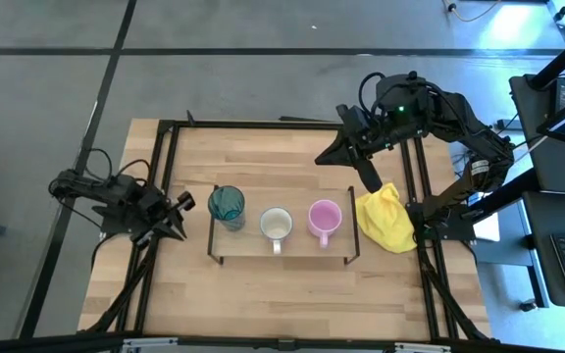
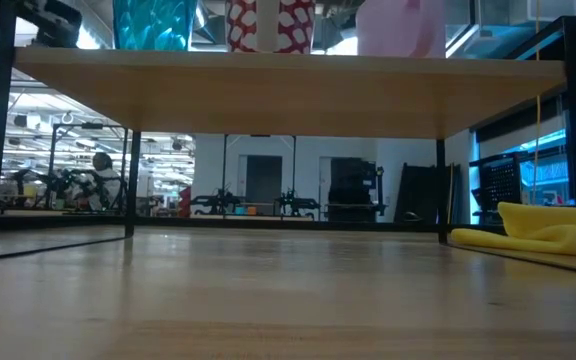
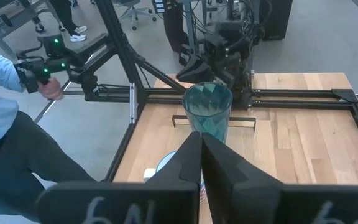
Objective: Stack small to large cups/mugs on shelf
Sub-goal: Return to Home Position
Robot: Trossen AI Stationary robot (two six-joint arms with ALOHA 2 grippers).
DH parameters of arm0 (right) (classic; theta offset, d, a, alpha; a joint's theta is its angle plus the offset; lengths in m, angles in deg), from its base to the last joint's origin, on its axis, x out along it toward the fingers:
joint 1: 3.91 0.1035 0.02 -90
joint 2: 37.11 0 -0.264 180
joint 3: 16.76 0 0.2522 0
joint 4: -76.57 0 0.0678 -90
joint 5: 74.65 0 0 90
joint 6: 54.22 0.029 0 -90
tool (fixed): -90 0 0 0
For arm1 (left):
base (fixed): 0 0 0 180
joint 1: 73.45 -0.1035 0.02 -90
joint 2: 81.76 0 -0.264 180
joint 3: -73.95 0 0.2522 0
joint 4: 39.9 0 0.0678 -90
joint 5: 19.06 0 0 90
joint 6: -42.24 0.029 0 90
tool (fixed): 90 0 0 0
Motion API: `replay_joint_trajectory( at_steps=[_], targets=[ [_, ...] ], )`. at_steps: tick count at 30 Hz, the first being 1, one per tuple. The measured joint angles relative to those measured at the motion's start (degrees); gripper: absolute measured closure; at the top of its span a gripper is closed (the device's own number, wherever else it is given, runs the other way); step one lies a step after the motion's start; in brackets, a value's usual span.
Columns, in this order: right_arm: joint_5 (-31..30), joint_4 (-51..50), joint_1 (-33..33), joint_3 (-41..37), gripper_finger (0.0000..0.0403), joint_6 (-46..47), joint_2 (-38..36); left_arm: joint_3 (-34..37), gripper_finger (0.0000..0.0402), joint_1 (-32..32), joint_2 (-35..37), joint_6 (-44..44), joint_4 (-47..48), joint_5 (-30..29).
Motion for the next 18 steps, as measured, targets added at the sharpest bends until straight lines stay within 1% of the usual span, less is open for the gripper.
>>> replay_joint_trajectory(
  at_steps=[2,3,6,8,14,18],
  targets=[
    [0.0,0.0,0.0,0.0,0.039,0.0,0.0,3.3,0.0374,0.0,0.0,-1.7,-6.5,0.2],
    [0.0,0.0,0.0,0.0,0.039,0.1,0.0,4.3,0.0374,0.0,0.0,-2.7,-8.2,0.9],
    [0.0,0.0,0.0,0.0,0.039,1.3,0.0,4.2,0.0374,0.0,0.0,-2.8,-8.4,1.8],
    [0.0,0.0,0.0,0.0,0.039,1.3,0.0,4.2,0.0374,-0.2,0.0,-2.6,-7.7,2.5],
    [0.0,0.0,0.0,0.0,0.039,1.3,0.0,4.2,0.0374,-0.5,0.0,-5.3,-0.9,6.8],
    [-0.1,0.0,0.0,0.0,0.039,1.3,0.0,4.2,0.0374,-0.5,0.0,-4.2,4.7,8.7]
  ],
)
